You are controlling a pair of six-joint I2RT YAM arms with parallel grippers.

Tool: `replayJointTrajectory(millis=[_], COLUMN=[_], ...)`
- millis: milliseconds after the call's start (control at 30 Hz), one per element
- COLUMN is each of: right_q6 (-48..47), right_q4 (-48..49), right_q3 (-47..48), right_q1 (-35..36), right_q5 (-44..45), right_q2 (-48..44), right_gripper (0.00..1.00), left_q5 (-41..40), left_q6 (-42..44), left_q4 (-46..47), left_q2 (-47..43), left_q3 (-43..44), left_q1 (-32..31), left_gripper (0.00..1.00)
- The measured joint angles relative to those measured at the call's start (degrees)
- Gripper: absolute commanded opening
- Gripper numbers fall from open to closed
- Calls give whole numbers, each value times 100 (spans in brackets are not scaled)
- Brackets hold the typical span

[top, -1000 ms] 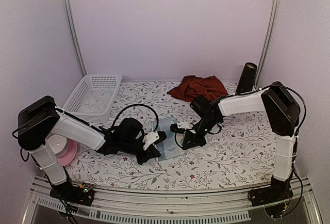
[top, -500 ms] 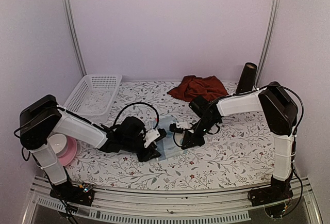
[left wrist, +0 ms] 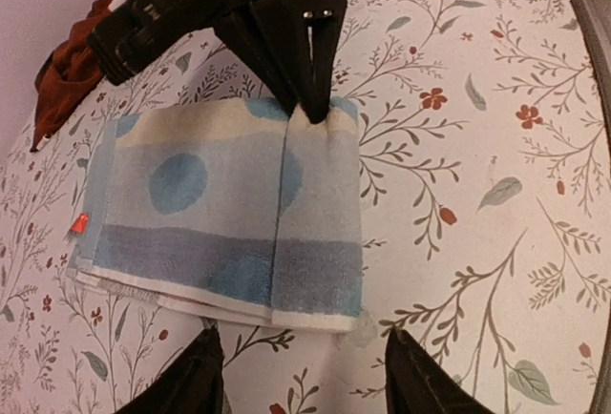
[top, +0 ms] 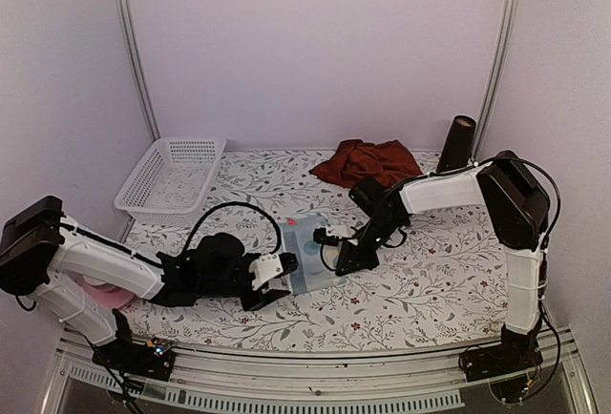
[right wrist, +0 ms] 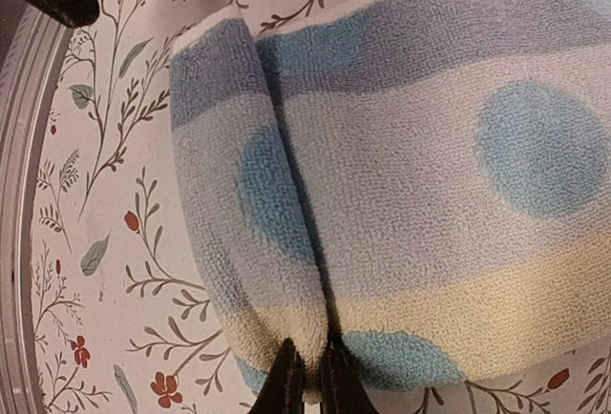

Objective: Roll the towels
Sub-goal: Roll the towel at the center of the board.

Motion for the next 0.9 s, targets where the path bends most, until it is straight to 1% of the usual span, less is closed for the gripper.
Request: replayJointTrajectory(millis=[200, 400, 567, 633, 867, 900], right_q6=[0, 0, 0, 0, -2, -2], right_q4=[-28, -37, -39, -39, -46, -46], right_q3=[20, 24, 26, 28, 28, 31], right_q1=[-4, -7, -7, -7, -7, -7], right_q5=[-9, -11, -11, -11, -15, -13], right_q2=[15, 17, 20, 20, 20, 20], right_gripper=[6, 6, 6, 6, 6, 6], left_q5=[-459, -1108, -1565, -1683, -1832, -1829], left_q6=[608, 1088, 1233, 1255, 1279, 1268], left_q4=[407, 575, 728, 752, 619, 592], left_q2=[133, 1198, 1600, 1637, 1751, 1755], left_q3=[-146, 142, 487, 501, 619, 632], left_q1=[-525, -925, -990, -990, -992, -992], left_gripper=[54, 52, 50, 46, 26, 25])
